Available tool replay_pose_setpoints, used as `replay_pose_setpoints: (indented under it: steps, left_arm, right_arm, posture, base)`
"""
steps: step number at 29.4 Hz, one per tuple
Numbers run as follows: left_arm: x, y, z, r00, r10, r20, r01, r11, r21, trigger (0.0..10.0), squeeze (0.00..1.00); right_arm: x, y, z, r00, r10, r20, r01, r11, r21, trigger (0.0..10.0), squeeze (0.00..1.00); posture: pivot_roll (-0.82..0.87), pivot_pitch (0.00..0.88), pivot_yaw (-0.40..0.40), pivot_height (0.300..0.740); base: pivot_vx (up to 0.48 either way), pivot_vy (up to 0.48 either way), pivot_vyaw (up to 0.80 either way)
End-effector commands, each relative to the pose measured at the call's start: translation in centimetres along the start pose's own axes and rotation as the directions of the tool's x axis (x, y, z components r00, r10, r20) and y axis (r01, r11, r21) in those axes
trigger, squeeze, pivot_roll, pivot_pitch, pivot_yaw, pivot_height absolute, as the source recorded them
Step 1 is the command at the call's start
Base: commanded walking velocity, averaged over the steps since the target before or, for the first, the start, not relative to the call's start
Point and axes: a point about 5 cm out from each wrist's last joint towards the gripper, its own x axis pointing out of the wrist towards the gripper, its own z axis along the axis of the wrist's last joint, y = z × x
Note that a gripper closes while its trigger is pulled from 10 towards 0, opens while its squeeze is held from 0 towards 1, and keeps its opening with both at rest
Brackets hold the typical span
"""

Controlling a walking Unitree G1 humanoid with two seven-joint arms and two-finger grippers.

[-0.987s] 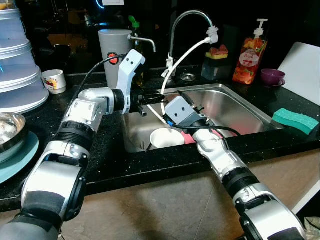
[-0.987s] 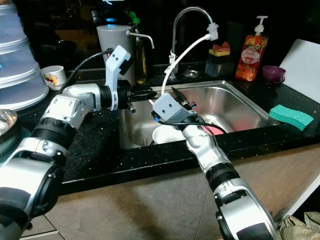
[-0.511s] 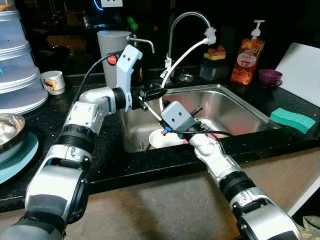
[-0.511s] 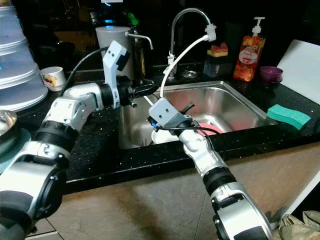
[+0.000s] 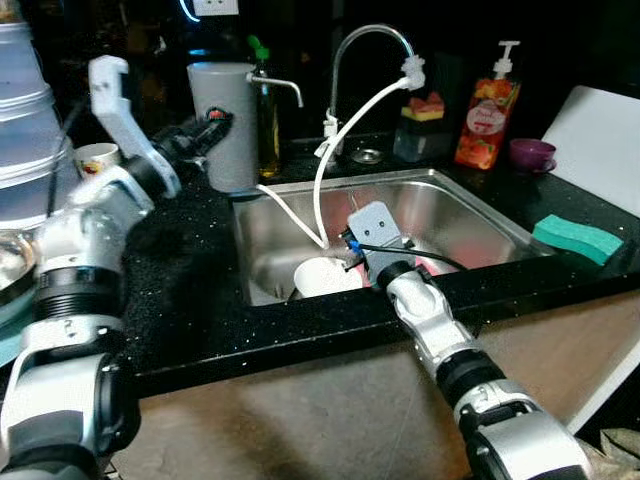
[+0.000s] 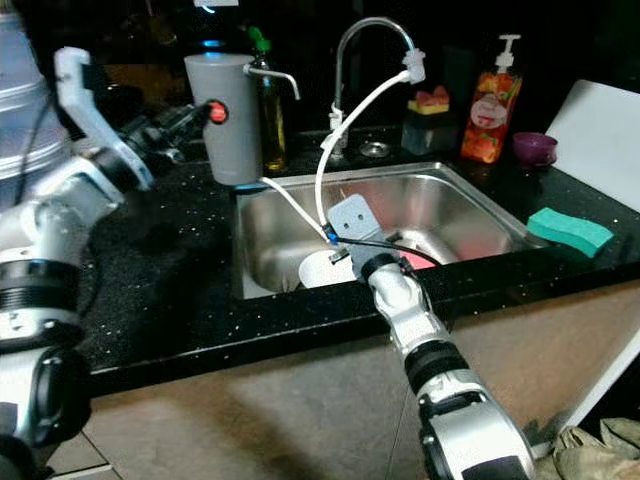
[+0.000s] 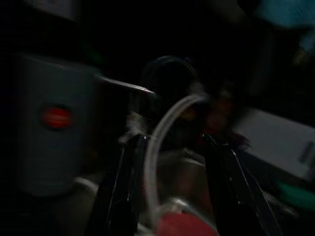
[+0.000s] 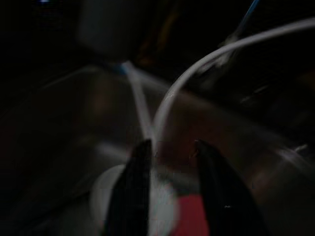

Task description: Kitchen organization

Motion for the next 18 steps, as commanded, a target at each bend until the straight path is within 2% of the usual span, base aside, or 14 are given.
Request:
replay_pose_setpoints:
  steps: [1, 2, 3, 5, 6, 7, 9, 10, 11, 12, 13, 15, 17, 18]
  left_arm:
    - [-1.9, 2.8, 2.5, 0.98, 0.193, 0.048, -0.197, 0.977, 0.083, 10.0, 0.0]
    - [-3.5, 4.4, 4.5, 0.941, 0.325, 0.094, -0.337, 0.925, 0.175, 10.0, 0.0]
    - [-3.5, 4.4, 4.5, 0.941, 0.325, 0.094, -0.337, 0.925, 0.175, 10.0, 0.0]
    - [-5.4, 5.9, 7.0, 0.868, 0.468, 0.167, -0.496, 0.806, 0.321, 10.0, 0.0]
    - [-5.4, 5.9, 7.0, 0.868, 0.468, 0.167, -0.496, 0.806, 0.321, 10.0, 0.0]
    - [-6.9, 7.0, 8.2, 0.803, 0.564, 0.191, -0.584, 0.685, 0.435, 10.0, 0.0]
    - [-8.4, 7.9, 9.4, 0.724, 0.651, 0.228, -0.649, 0.532, 0.544, 10.0, 0.0]
    - [-8.4, 7.9, 9.4, 0.724, 0.651, 0.228, -0.649, 0.532, 0.544, 10.0, 0.0]
    - [-10.1, 8.5, 9.9, 0.683, 0.702, 0.203, -0.625, 0.418, 0.659, 10.0, 0.0]
    - [-10.8, 8.7, 10.1, 0.669, 0.719, 0.185, -0.595, 0.37, 0.713, 10.0, 0.0]
    - [-10.8, 8.7, 10.1, 0.669, 0.719, 0.185, -0.595, 0.37, 0.713, 10.0, 0.0]
    - [-12.3, 8.9, 10.8, 0.661, 0.735, 0.147, -0.516, 0.304, 0.801, 10.0, 0.0]
    - [-12.8, 9.0, 11.1, 0.661, 0.738, 0.138, -0.491, 0.285, 0.823, 10.0, 0.0]
    - [-13.6, 9.4, 11.8, 0.623, 0.762, 0.179, -0.511, 0.223, 0.83, 10.0, 0.0]
  right_arm:
    - [-0.4, 1.2, -1.5, 0.996, 0.061, -0.067, -0.057, 0.996, 0.061, 10.0, 1.0]
    - [-0.4, 2.1, -1.6, 0.993, 0.097, -0.072, -0.091, 0.993, 0.08, 10.0, 1.0]
    - [-0.4, 2.1, -1.6, 0.993, 0.097, -0.072, -0.091, 0.993, 0.08, 10.0, 1.0]
    - [-0.3, 2.8, -1.3, 0.99, 0.132, -0.056, -0.127, 0.988, 0.087, 10.0, 1.0]
    - [-0.3, 2.8, -1.3, 0.99, 0.132, -0.056, -0.127, 0.988, 0.087, 10.0, 1.0]
    - [-0.2, 2.9, -0.6, 0.99, 0.141, -0.015, -0.139, 0.986, 0.092, 10.0, 0.0]
    - [-0.1, 2.9, 0.2, 0.988, 0.148, 0.035, -0.15, 0.984, 0.1, 10.0, 0.0]
    - [-0.1, 2.9, 0.2, 0.988, 0.148, 0.035, -0.15, 0.984, 0.1, 10.0, 0.0]
    - [-0.1, 2.0, 1.9, 0.987, 0.113, 0.114, -0.126, 0.986, 0.11, 10.0, 0.0]
    - [-0.1, 1.5, 2.7, 0.984, 0.095, 0.153, -0.114, 0.986, 0.118, 10.0, 0.0]
    - [-0.1, 1.5, 2.7, 0.984, 0.095, 0.153, -0.114, 0.986, 0.118, 10.0, 0.0]
    - [-0.5, 0.3, 4.6, 0.97, 0.06, 0.236, -0.096, 0.985, 0.141, 10.0, 0.0]
    - [-0.7, -0.1, 5.1, 0.965, 0.051, 0.257, -0.091, 0.985, 0.148, 10.0, 0.0]
    - [-1.0, -0.7, 5.7, 0.959, 0.038, 0.282, -0.085, 0.984, 0.158, 10.0, 0.0]
  posture:
    - [0.2, 0.106, -0.025, 0.74]
    - [0.22, 0.11, -0.032, 0.74]
    - [0.22, 0.11, -0.032, 0.74]
    - [0.24, 0.111, -0.033, 0.74]
    - [0.24, 0.111, -0.033, 0.74]
    - [0.24, 0.111, -0.033, 0.74]
    - [0.24, 0.111, -0.031, 0.74]
    - [0.24, 0.111, -0.031, 0.74]
    - [0.25, 0.113, -0.029, 0.74]
    - [0.25, 0.113, -0.029, 0.74]
    - [0.25, 0.113, -0.029, 0.74]
    - [0.26, 0.117, -0.032, 0.74]
    - [0.26, 0.117, -0.032, 0.74]
    - [0.26, 0.117, -0.032, 0.74]
  base:
    - [0.0, 0.0, 0.0]
    - [0.0, 0.0, 0.0]
    - [0.0, 0.0, 0.0]
    - [0.0, 0.0, 0.0]
    - [0.0, 0.0, 0.0]
    - [0.0, 0.0, 0.0]
    - [0.0, 0.0, 0.0]
    - [0.0, 0.0, 0.0]
    - [0.0, 0.0, 0.0]
    - [0.0, 0.0, 0.0]
    - [0.0, 0.0, 0.0]
    - [0.0, 0.0, 0.0]
    - [0.0, 0.0, 0.0]
    - [0.0, 0.0, 0.0]
